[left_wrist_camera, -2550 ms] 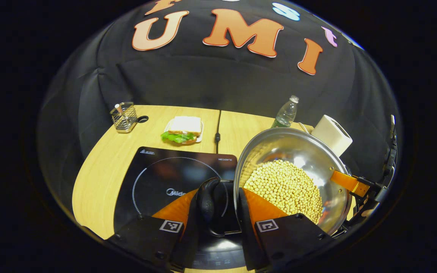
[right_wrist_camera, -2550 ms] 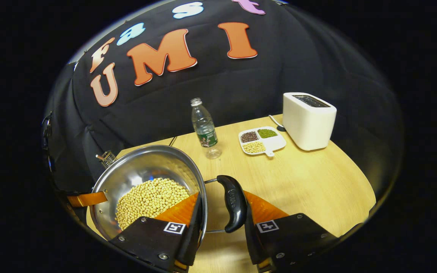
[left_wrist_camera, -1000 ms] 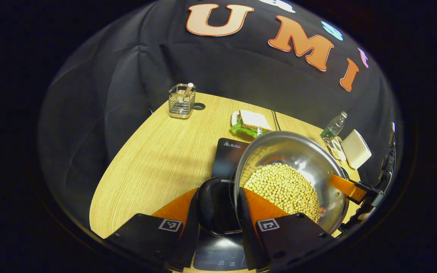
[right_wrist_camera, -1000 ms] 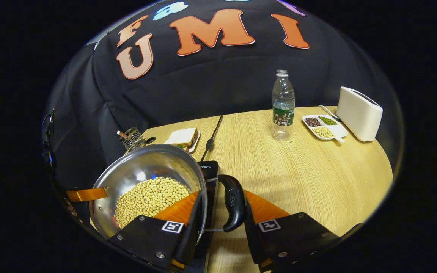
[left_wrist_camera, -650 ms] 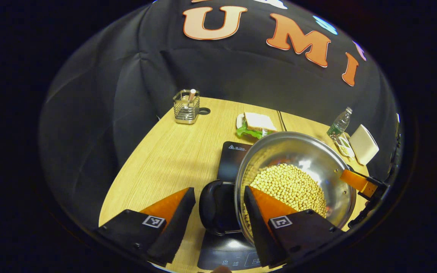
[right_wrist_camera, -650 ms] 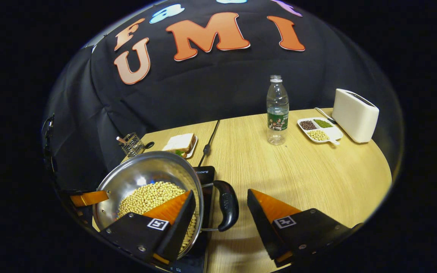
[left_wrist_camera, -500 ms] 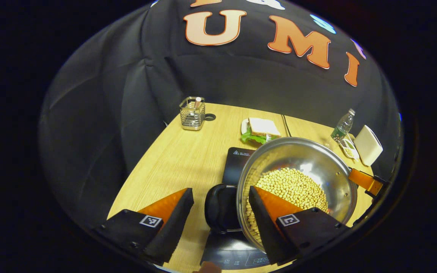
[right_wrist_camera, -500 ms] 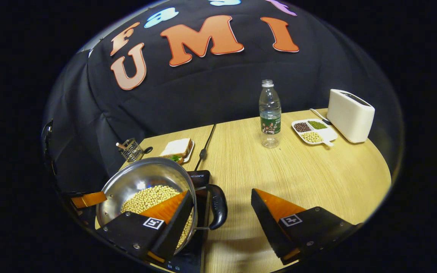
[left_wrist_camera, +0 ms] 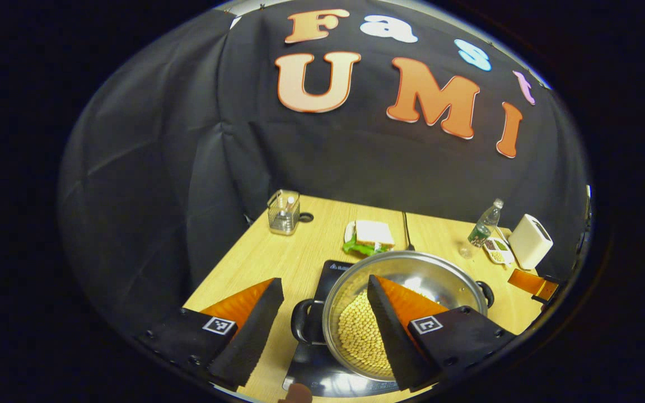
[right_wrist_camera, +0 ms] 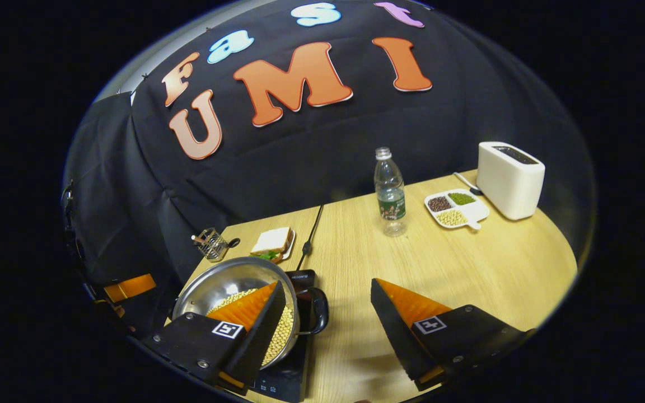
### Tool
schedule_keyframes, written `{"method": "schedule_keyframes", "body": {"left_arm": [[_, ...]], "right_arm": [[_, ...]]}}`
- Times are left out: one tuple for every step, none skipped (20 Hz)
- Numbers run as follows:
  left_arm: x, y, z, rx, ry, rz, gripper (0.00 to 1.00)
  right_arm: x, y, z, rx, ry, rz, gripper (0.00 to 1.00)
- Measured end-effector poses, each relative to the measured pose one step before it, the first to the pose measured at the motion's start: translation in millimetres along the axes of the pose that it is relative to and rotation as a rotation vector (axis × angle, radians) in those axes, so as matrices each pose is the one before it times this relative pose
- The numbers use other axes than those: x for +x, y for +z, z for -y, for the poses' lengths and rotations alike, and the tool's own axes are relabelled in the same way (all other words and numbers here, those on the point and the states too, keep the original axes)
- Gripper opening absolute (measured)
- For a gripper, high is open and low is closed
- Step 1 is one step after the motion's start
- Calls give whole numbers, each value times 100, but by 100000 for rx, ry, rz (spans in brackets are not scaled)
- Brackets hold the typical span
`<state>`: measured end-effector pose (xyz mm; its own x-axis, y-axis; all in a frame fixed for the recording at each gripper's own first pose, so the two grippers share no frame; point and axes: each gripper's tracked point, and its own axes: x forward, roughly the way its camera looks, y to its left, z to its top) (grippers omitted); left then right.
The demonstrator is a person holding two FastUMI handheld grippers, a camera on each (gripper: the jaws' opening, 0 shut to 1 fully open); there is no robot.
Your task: First push the handle of the pot to place it horizontally, then grasp the pot with both hands and set it on the induction cooktop.
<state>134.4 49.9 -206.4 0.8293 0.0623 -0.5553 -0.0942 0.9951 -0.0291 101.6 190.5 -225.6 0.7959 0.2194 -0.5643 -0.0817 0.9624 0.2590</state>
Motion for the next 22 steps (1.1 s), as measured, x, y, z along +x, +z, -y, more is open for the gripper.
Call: {"method": "schedule_keyframes", "body": {"left_arm": [[-920, 1346, 733, 872, -224, 4317, 98], [-964, 1564, 921, -87, -1000, 3838, 98], [-970, 1271, 1430, -955, -1946, 3090, 98], [-1110, 1480, 1428, -855, -2306, 3108, 98], [-1225, 1599, 1395, -911, -1872, 3659, 98], [-926, 1731, 1225, -522, -1502, 3987, 98], [-822, 1715, 895, -11, -937, 4691, 98], [-887, 1851, 1027, 428, -832, 4778, 98], [-1315, 1497, 922, 301, -1282, 4806, 98], [-1117, 1790, 1179, 340, -1339, 4518, 97], [-1699, 1864, 1263, 614, -764, 5468, 97], [-1268, 1954, 1020, 1200, -561, 5486, 98], [-1154, 1673, 1210, 835, -928, 5953, 98], [-867, 1603, 1369, 818, -1946, 4054, 97], [-978, 835, 1395, 529, -1897, 2340, 97], [-875, 884, 1364, 421, -1813, 1643, 97], [-638, 687, 1146, 811, -1755, 1648, 97], [-605, 703, 1032, 1140, -1703, 1505, 97], [-582, 583, 1019, 1141, -1938, 1407, 96], [-569, 396, 848, -267, -1230, 1532, 96], [-242, 40, 993, -494, -1646, 387, 96], [-306, -243, 1103, -583, -1923, -610, 96]], "right_arm": [[-811, 1131, 270, -582, -54, 2219, 95], [-889, 1261, 415, -356, 13, 2606, 95], [-1010, 1418, 566, -796, -543, 3136, 95], [-964, 1569, 818, -1381, -1140, 3620, 95], [-1094, 1678, 828, -1497, -1249, 3994, 95], [-1151, 1756, 707, -1605, -1020, 4115, 95], [-1141, 1840, 869, -1660, -947, 4173, 95], [-1278, 1732, 851, -1638, -804, 4190, 95], [-1213, 1863, 903, -1484, -689, 3939, 95], [-993, 1134, 781, -983, -385, 3591, 95], [-1133, 1665, 781, -482, -95, 3334, 95], [-1160, 1664, 861, -506, -319, 3184, 95], [-1161, 1610, 889, -697, -579, 3547, 95], [-1094, 1547, 903, -1105, -612, 3439, 95], [-1257, 1492, 962, -1177, -700, 2995, 95], [-991, 1360, 715, -1038, -547, 2682, 95], [-994, 1384, 784, -742, -395, 2254, 95], [-932, 1378, 854, -589, -476, 2117, 95], [-840, 1518, 952, -515, -611, 2933, 95], [-792, 1528, 1101, -247, -1414, 3767, 95], [-501, 960, 1161, 517, -2205, 2557, 95], [-389, 578, 1116, 763, -2082, 1709, 95]]}}
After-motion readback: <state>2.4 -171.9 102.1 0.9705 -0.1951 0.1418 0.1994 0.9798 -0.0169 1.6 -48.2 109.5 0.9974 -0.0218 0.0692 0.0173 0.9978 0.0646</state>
